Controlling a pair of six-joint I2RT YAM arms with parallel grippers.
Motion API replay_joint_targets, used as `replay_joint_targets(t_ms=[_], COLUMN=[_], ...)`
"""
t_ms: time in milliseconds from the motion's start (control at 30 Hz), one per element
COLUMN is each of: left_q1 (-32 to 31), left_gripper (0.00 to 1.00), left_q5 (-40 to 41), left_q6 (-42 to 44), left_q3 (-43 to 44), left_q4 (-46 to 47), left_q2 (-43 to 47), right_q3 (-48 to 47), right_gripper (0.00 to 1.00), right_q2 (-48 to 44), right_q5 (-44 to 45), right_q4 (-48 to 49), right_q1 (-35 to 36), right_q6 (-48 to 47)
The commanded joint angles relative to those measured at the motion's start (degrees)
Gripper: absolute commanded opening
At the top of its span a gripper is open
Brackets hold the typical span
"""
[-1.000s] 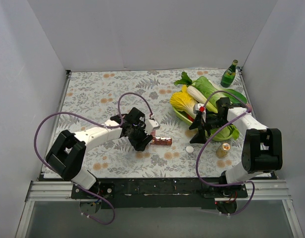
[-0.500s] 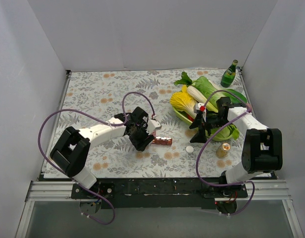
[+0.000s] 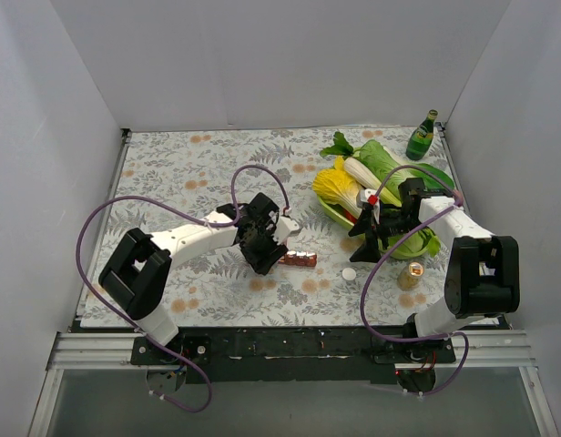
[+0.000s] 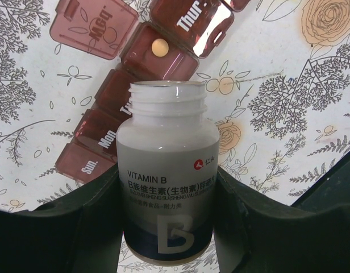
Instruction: Sort the pills into containers
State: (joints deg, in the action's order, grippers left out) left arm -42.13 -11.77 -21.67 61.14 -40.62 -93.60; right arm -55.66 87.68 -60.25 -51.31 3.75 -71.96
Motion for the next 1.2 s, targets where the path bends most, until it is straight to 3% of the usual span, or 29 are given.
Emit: replay_joint_targets(t_ms=[0,1167], left_q1=[-0.4,-1.6], left_gripper=[0.0,0.0], left_q5=[1.2,3.7], left_q6=[-0.7,-2.1], left_q3=[2.6,7.0], left_q4=[-1.6,-6.3], left_q2=[0.0,-3.8], right_q3=[-1.9,-2.0], right_gripper=[0.96,0.97], right_q2=[-1.3,-0.9], right_q5=[-2.1,-2.3], right_q4=[-1.8,-2.3], right_q1=[-0.4,-0.8], right_q6=[-1.2,-1.6])
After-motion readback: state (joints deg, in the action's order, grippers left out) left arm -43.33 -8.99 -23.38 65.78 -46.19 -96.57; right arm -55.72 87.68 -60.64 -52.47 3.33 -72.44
